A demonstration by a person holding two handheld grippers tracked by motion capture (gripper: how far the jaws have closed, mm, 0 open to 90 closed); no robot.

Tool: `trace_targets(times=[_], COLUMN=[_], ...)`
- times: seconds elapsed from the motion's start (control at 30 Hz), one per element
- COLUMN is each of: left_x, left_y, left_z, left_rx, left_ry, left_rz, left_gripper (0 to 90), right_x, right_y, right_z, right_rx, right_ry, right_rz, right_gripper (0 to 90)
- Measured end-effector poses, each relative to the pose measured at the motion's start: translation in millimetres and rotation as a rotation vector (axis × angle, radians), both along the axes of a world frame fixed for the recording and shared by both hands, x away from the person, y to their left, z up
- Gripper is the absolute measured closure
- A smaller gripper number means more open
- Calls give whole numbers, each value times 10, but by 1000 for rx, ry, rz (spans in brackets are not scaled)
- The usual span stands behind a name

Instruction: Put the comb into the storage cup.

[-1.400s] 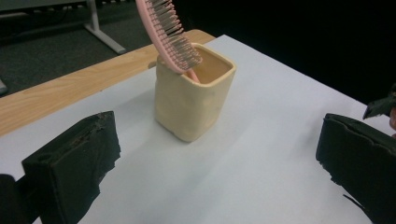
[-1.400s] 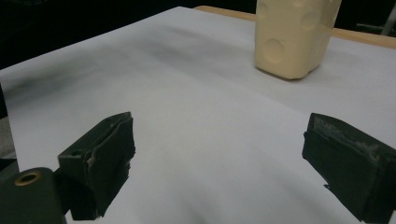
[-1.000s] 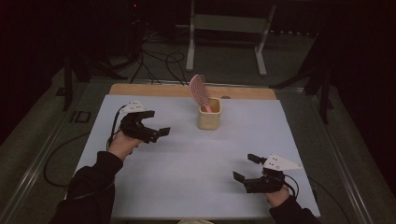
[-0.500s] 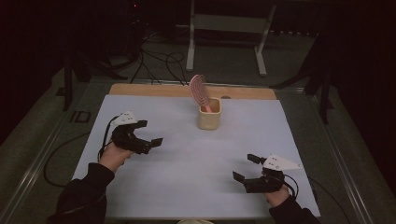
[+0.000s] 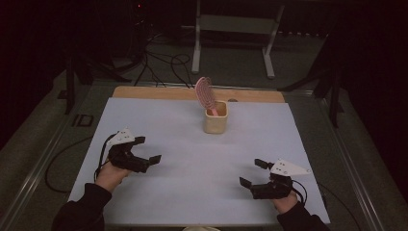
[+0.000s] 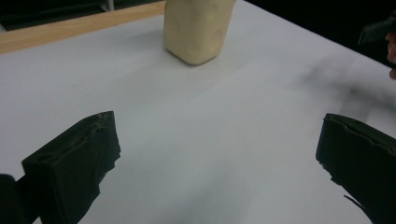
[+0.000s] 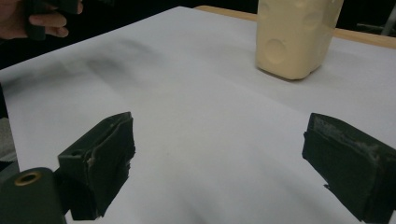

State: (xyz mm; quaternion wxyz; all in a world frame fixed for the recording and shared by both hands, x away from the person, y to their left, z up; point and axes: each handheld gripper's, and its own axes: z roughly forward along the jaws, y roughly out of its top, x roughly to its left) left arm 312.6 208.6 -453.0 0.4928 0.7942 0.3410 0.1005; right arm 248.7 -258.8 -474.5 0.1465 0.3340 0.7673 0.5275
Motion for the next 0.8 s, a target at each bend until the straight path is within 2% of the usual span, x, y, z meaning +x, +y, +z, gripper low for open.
trace_targets(times=[0.17, 0.2, 0.37, 0.6, 0.8], left_x=[-48, -95, -172, -283, -377], left_y=[38, 98, 147, 236, 280], left_z=[-45, -85, -168, -269, -352], left_rx=[-9, -16, -1, -7, 6], left_ry=[-9, -22, -26, -24, -14], left_rz=[9, 23, 33, 64, 81], left_gripper=[0, 0, 0, 0, 0], right_x=[-4, -4, -1, -1, -2], right_y=[5, 5, 5, 6, 13], right_z=[4, 4, 4, 2, 0], right_rx=[-3, -3, -3, -5, -4], right_ry=[-2, -2, -3, -4, -4], right_rz=[4, 4, 4, 3, 5], right_gripper=[89, 89, 89, 89, 89])
